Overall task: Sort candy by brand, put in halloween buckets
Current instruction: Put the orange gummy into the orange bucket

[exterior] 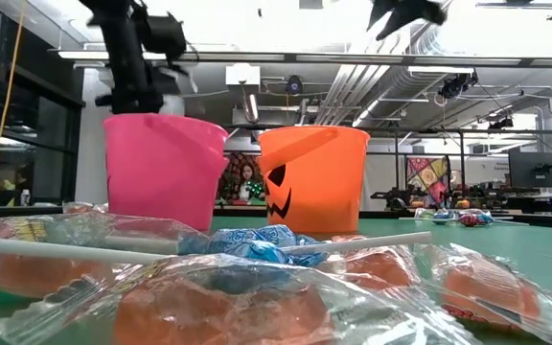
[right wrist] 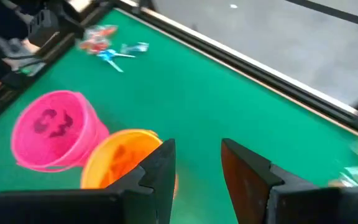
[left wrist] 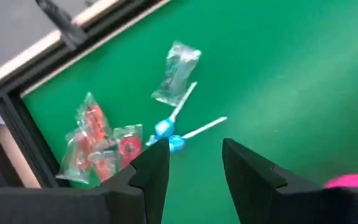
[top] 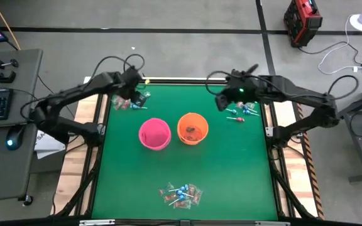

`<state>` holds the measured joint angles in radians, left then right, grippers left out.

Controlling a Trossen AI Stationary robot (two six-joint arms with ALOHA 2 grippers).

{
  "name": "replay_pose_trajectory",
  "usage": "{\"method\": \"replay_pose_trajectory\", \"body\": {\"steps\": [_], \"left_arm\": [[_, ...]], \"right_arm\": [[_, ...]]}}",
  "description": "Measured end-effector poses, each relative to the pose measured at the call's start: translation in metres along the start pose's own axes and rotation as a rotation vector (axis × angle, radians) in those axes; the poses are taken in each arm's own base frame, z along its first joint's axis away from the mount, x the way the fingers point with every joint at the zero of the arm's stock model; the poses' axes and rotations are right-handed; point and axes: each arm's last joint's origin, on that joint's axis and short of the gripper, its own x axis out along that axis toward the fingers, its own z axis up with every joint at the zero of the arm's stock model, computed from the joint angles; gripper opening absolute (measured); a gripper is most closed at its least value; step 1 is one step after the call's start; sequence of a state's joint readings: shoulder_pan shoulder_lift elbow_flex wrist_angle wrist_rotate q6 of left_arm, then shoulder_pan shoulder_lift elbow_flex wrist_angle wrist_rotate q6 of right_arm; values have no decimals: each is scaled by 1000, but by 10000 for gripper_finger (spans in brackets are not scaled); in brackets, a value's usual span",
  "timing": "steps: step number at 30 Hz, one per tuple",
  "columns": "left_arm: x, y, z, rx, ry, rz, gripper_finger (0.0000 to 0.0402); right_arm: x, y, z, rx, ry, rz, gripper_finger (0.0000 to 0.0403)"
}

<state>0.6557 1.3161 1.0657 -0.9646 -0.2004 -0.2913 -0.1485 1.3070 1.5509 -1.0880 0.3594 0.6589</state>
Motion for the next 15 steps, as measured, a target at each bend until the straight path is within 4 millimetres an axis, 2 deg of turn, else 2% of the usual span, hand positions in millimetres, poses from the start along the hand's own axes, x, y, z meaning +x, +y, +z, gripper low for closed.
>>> {"method": "replay_pose_trajectory", "body": {"steps": [3,7,15], "left_arm": [[21,12,7,-41,87,5,140],[42,22,10,-34,167,67,140],[73,39,12,-75,313,82,140]], "right_arm": [[-11,-2,-8,9,0,-41,122],[-13,3,-15,-8,0,-67,122],[-1,8,-22,-30,27,-89,122]]}}
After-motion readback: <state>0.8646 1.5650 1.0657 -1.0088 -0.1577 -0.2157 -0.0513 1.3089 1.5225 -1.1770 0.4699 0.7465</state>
